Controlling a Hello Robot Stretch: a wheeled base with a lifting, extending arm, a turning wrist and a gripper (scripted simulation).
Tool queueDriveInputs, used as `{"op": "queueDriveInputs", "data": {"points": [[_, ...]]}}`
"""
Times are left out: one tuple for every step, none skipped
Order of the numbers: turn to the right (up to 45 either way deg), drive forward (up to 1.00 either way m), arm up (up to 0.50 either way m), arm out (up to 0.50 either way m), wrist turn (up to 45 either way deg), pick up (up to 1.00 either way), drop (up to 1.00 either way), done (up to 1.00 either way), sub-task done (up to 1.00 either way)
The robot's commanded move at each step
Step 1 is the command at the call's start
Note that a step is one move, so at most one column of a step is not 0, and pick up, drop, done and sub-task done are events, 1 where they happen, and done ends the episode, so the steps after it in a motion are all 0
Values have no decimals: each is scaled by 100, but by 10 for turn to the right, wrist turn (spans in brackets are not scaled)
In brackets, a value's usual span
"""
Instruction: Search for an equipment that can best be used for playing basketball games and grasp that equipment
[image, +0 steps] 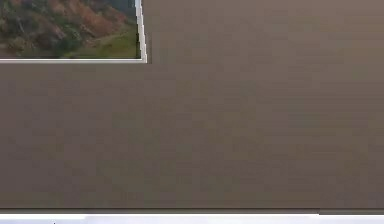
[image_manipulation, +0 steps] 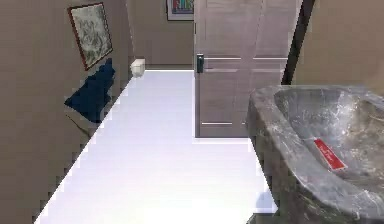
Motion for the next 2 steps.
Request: {"op": "queueDriveInputs", "data": {"points": [[450, 0, 0, 0, 0, 0, 0, 0, 0], [330, 0, 0, 0, 0, 0, 0, 0, 0]]}}
